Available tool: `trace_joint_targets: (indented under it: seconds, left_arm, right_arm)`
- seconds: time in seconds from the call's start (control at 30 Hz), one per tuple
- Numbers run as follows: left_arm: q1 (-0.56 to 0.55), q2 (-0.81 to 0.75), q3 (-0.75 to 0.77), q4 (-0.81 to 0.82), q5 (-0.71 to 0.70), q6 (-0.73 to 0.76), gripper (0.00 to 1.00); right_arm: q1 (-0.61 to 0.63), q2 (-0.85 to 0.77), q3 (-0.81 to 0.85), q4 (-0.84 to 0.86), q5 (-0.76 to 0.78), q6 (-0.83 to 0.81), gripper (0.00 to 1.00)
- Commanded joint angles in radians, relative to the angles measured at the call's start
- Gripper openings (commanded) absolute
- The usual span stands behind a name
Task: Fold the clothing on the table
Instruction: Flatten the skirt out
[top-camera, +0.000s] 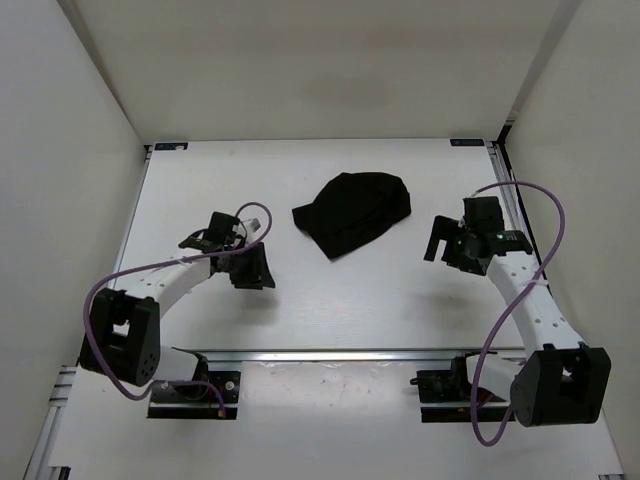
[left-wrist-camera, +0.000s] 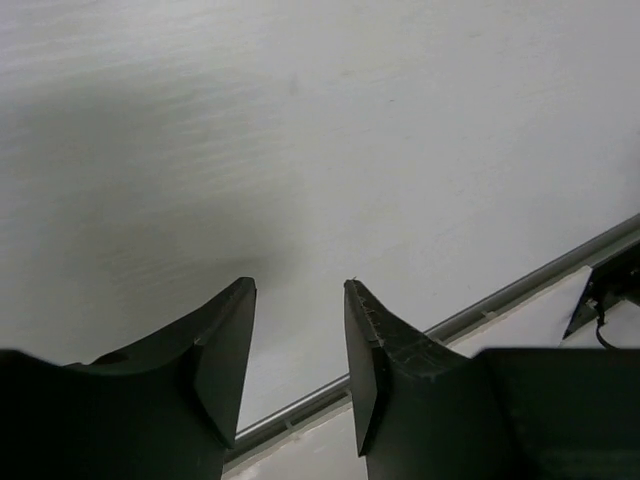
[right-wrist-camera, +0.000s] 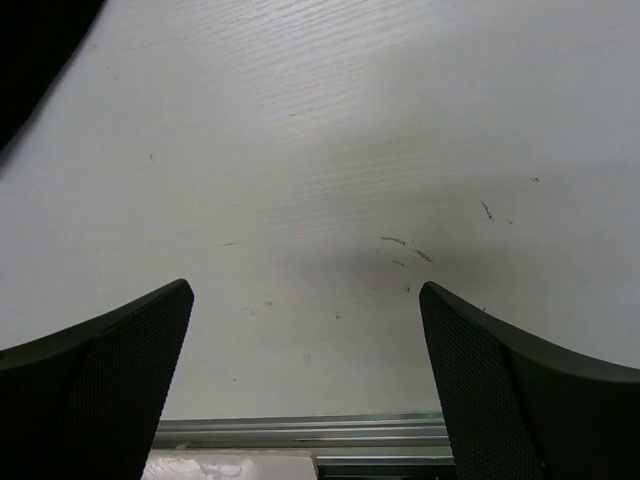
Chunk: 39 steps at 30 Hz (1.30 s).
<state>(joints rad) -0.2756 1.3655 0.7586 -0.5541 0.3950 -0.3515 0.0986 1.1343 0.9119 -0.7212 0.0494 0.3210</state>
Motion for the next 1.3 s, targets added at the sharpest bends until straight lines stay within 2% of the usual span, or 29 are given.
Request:
trace_joint_targets:
  seconds: [0.0, 0.07, 0.17, 0.33, 0.63, 0.73, 1.03, 1.13, 1.2, 1.23, 1.27]
  left_arm:
    - [-0.050, 0.049, 0.079, 0.152, 0.034, -0.061, 0.52]
    - [-0.068, 0.108, 0.131, 0.245, 0.031, -0.105, 0.53]
    - [-0.088, 0.255, 0.251, 0.293, -0.020, -0.135, 0.53]
    - [-0.142, 0.425, 0.433, 0.299, -0.148, -0.138, 0.52]
    - [-0.166, 0.619, 0.507, 0.396, -0.254, -0.251, 0.48]
    - [-0.163, 0.639, 0.501, 0.459, -0.258, -0.303, 0.47]
    - [-0.177, 0.716, 0.568, 0.499, -0.228, -0.362, 0.47]
    - [-0.188, 0.741, 0.578, 0.511, -0.222, -0.365, 0.43]
    - [-0.200, 0.758, 0.578, 0.540, -0.205, -0.372, 0.35]
    - [-0.206, 0.768, 0.576, 0.548, -0.193, -0.371, 0.25]
    - [-0.211, 0.774, 0.571, 0.539, -0.193, -0.368, 0.20]
  right_arm:
    - [0.035, 0.022, 0.024, -0.001, -0.009, -0.011, 0.99]
    - [0.052, 0.042, 0.056, -0.004, -0.025, -0.013, 0.98]
    - [0.079, 0.090, 0.093, -0.020, -0.022, -0.019, 0.96]
    - [0.121, 0.108, 0.139, -0.075, 0.010, -0.030, 0.95]
    - [0.081, 0.047, 0.094, -0.113, -0.040, -0.022, 0.95]
    - [0.084, 0.035, 0.105, -0.124, -0.034, -0.030, 0.94]
    - [0.127, 0.054, 0.088, -0.121, -0.085, -0.002, 0.93]
    - [0.135, 0.068, 0.096, -0.119, -0.098, -0.003, 0.92]
    - [0.135, 0.079, 0.104, -0.116, -0.105, -0.013, 0.93]
    - [0.135, 0.085, 0.104, -0.118, -0.112, -0.008, 0.91]
    - [0.135, 0.091, 0.113, -0.122, -0.112, -0.017, 0.90]
